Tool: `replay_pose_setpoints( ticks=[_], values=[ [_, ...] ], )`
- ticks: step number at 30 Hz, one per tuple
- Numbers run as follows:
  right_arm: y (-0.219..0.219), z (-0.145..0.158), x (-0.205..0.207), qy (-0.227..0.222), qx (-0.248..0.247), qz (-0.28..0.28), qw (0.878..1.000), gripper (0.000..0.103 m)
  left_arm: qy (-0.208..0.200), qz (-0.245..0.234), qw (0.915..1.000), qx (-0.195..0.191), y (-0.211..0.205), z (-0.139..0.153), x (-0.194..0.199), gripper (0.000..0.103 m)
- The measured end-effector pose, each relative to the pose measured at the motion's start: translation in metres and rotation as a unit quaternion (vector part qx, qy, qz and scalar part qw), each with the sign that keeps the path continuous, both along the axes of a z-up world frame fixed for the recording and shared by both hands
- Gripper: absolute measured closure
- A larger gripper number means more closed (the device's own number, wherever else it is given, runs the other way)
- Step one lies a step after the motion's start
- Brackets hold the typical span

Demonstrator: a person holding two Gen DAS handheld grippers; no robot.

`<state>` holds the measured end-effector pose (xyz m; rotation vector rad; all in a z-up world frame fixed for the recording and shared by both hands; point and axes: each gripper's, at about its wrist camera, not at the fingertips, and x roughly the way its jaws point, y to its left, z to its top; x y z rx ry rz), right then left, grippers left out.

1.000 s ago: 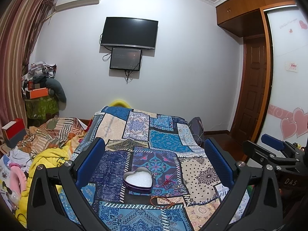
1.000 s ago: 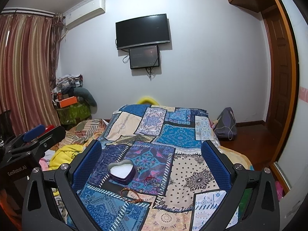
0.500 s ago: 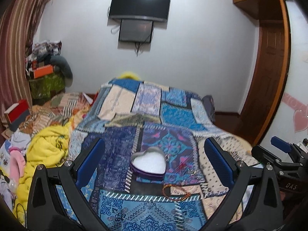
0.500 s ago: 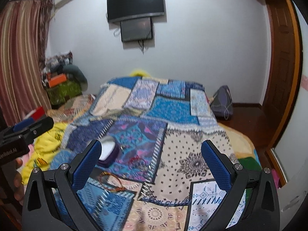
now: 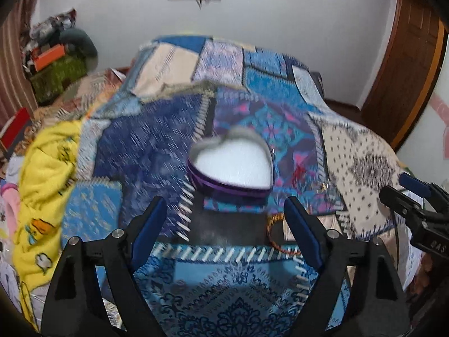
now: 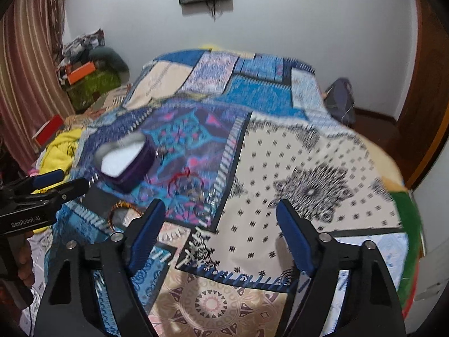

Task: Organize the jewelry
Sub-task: 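Lower the left tool onto the red-and-gold braided bracelet and close it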

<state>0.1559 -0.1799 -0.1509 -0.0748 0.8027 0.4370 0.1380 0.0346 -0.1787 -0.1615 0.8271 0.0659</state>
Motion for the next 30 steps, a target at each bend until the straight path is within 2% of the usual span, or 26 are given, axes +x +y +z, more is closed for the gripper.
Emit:
replay_pose_setpoints(
  ticks=[3, 9, 14, 20, 23, 27, 30],
  values=[
    [0.004, -0.013, 0.006, 0.021, 0.002, 0.01, 1.0, 0.035, 0.019, -0.018, 0.9994, -0.021, -0.002, -0.014, 0.005, 0.023],
    [0.009, -0.03, 0.014, 0.057, 0.009, 0.034, 0.998, 0.047, 0.043, -0.052, 0.997, -0.038, -0.014, -0.03, 0.013, 0.045],
    [0.015, -0.041, 0.023, 0.079, 0.007, 0.045, 0.996, 0.057, 0.046, -0.077, 0.9956, -0.029, -0.024, -0.033, 0.017, 0.056],
    [0.023, -0.048, 0.029, 0.084, 0.0, 0.055, 0.995, 0.064, 0.047, -0.091, 0.9944, -0.024, -0.025, -0.038, 0.022, 0.072],
    [0.024, -0.049, 0.03, 0.084, -0.002, 0.056, 0.995, 0.067, 0.047, -0.097, 0.9935, -0.037, -0.023, -0.039, 0.023, 0.078],
    [0.025, -0.05, 0.03, 0.082, -0.002, 0.054, 0.995, 0.07, 0.046, -0.103, 0.9928, -0.039, -0.024, -0.042, 0.023, 0.083],
    [0.027, -0.05, 0.031, 0.077, -0.007, 0.054, 0.996, 0.075, 0.047, -0.109, 0.992, -0.042, -0.027, -0.043, 0.023, 0.092]
  ],
)
